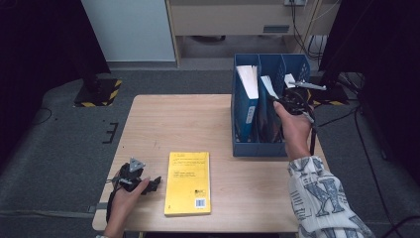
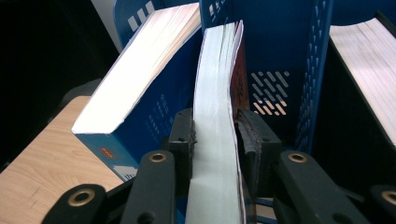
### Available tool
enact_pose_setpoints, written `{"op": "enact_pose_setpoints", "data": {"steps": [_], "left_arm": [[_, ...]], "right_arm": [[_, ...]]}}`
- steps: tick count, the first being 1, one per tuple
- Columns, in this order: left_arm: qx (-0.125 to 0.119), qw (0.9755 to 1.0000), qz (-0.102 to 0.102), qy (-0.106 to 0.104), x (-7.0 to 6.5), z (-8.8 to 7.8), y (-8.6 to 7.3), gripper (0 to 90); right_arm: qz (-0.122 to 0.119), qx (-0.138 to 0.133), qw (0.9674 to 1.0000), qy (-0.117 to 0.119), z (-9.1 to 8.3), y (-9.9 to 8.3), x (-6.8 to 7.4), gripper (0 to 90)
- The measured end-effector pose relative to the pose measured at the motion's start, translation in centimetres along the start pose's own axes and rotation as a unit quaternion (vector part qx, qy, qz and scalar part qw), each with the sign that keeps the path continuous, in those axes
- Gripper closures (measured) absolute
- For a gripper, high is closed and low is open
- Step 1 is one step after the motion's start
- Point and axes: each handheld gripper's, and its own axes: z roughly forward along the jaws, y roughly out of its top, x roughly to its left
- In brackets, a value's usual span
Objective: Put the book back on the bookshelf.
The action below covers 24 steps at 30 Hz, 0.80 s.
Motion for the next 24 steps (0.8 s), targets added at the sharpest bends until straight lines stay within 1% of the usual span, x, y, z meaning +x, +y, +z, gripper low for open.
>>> {"op": "enact_pose_setpoints", "data": {"steps": [5,6,8,9,10,17,24], "left_arm": [[0.0,1.0,0.0,0.0,0.0,0.0,0.0,0.0],[0.0,1.0,0.0,0.0,0.0,0.0,0.0,0.0],[0.0,1.0,0.0,0.0,0.0,0.0,0.0,0.0],[0.0,1.0,0.0,0.0,0.0,0.0,0.01,0.0],[0.0,1.0,0.0,0.0,0.0,0.0,0.0,0.0],[0.0,1.0,0.0,0.0,0.0,0.01,0.0,0.0],[0.0,1.0,0.0,0.0,0.0,0.0,0.0,0.0]], "right_arm": [[-0.006,0.002,1.0,-0.003,-0.03,0.09,0.02,71.0],[-0.011,0.001,0.9999,-0.007,-0.04,0.11,0.05,71.5],[-0.011,0.001,0.9999,-0.006,-0.05,0.1,0.03,71.6],[-0.01,0.0,0.9999,-0.009,-0.07,0.1,0.05,72.1],[-0.016,-0.001,0.9998,-0.015,-0.11,0.1,0.07,72.5],[-0.013,-0.005,0.9997,-0.022,-0.15,0.16,-0.29,73.4],[-0.014,-0.009,0.9994,-0.03,0.16,0.69,-0.55,73.7]]}}
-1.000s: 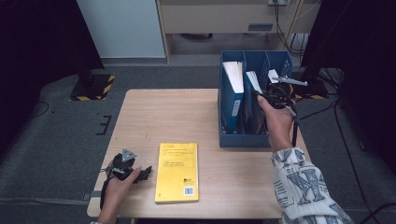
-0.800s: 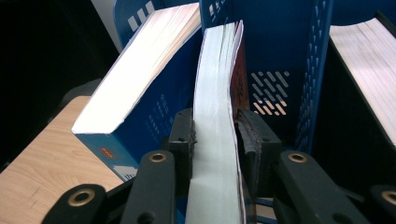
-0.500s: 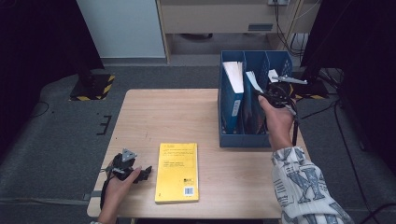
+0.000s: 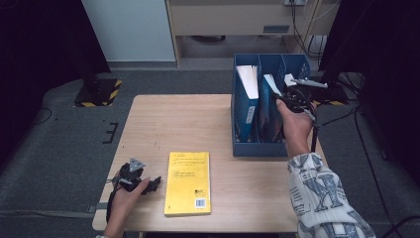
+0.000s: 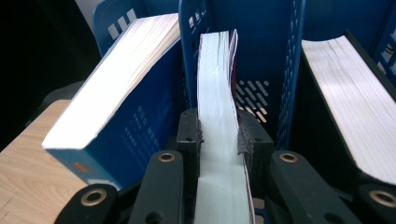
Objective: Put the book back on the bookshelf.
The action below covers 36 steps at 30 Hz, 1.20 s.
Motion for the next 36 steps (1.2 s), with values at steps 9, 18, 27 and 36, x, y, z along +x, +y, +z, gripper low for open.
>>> {"op": "enact_pose_setpoints", "data": {"steps": [9,18,27,36], "left_arm": [[0.0,1.0,0.001,0.0,0.0,0.0,0.0,0.0],[-0.003,1.0,-0.002,-0.001,0.0,0.0,0.0,0.0],[-0.003,1.0,0.0,-0.002,0.0,0.1,0.0,0.0],[-0.003,1.0,0.0,-0.002,0.0,0.1,0.0,0.0]], "right_arm": [[0.003,-0.004,0.9999,-0.013,0.9,1.1,-0.3,73.8],[0.003,-0.011,0.9993,-0.034,2.8,2.7,-0.5,73.8],[0.001,-0.016,0.999,-0.041,4.0,3.5,-0.3,73.8],[-0.005,-0.012,0.9991,-0.041,5.3,3.3,0.4,73.7]]}}
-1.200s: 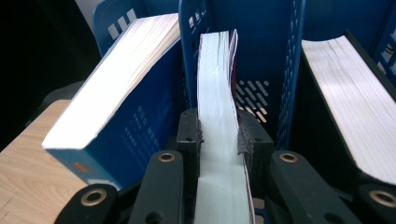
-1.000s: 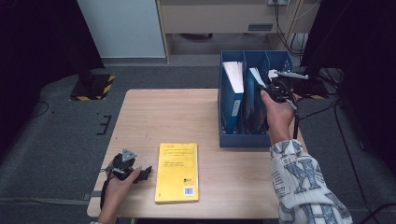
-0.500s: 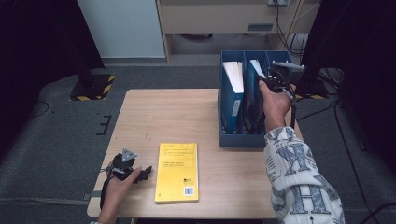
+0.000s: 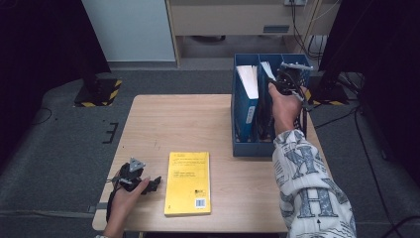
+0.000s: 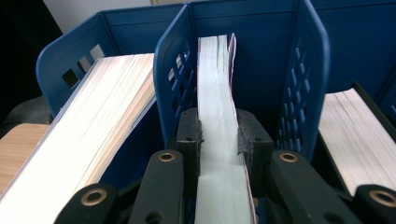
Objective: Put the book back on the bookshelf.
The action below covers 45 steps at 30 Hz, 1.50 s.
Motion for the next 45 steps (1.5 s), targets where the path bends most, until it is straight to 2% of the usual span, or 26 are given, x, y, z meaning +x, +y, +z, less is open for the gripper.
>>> {"op": "enact_pose_setpoints", "data": {"steps": [10,21,25,33,39,45], "left_arm": [[0.0,1.0,0.0,0.0,0.0,0.0,0.0,0.0],[0.0,1.0,0.0,0.0,0.0,0.0,0.0,0.0],[0.0,1.0,0.001,0.0,0.0,0.0,0.0,0.0],[0.001,1.0,0.0,-0.001,0.0,0.0,0.0,0.0],[0.001,1.0,-0.001,-0.001,0.0,0.0,0.0,0.0],[0.0,1.0,-0.002,-0.001,-0.1,0.1,0.1,0.0]], "right_arm": [[0.002,0.001,1.0,-0.005,0.5,-0.3,0.1,73.7],[0.004,0.001,1.0,0.001,0.6,-0.8,0.7,72.9],[-0.007,0.001,1.0,0.001,0.5,-0.9,1.0,72.3],[0.003,-0.001,0.9998,0.019,0.2,-1.2,1.2,66.2],[0.002,0.003,0.9994,0.034,-0.7,-1.3,1.0,65.5],[-0.002,0.005,0.9993,0.038,-1.3,-1.4,0.9,68.0]]}}
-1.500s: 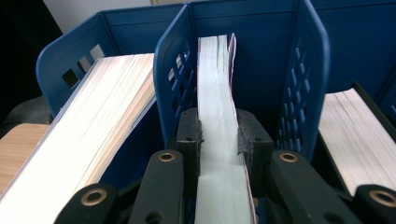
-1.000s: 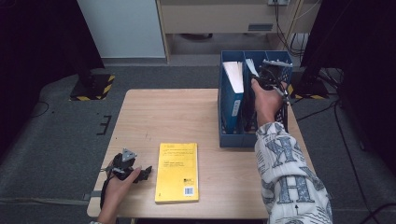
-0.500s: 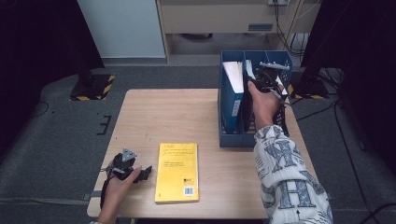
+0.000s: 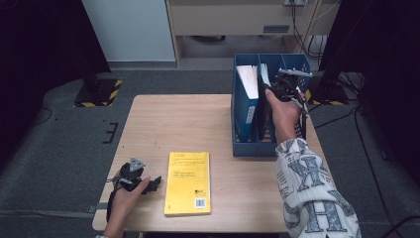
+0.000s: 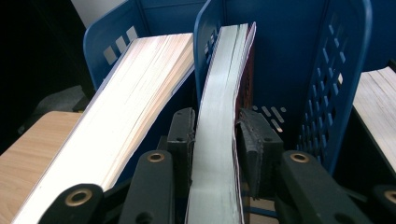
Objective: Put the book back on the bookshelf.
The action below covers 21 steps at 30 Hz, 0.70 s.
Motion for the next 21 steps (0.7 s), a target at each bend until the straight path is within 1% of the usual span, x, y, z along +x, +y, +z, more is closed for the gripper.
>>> {"op": "enact_pose_setpoints", "data": {"steps": [5,12,17,21], "left_arm": [[0.003,1.0,0.004,-0.001,0.05,-0.02,0.03,0.0],[0.002,1.0,0.003,-0.001,0.03,0.0,0.03,0.0],[0.003,1.0,0.004,-0.001,0.04,-0.01,0.03,0.0],[0.003,1.0,0.005,-0.001,0.04,0.0,0.05,0.0]], "right_arm": [[-0.003,0.0,1.0,0.003,0.06,-0.02,0.34,68.2],[-0.006,0.001,1.0,0.004,0.03,-0.03,0.52,68.1],[-0.001,0.0,1.0,0.004,-0.17,-0.05,0.19,67.5],[0.001,0.001,0.9999,0.012,-0.36,-0.03,-0.15,65.8]]}}
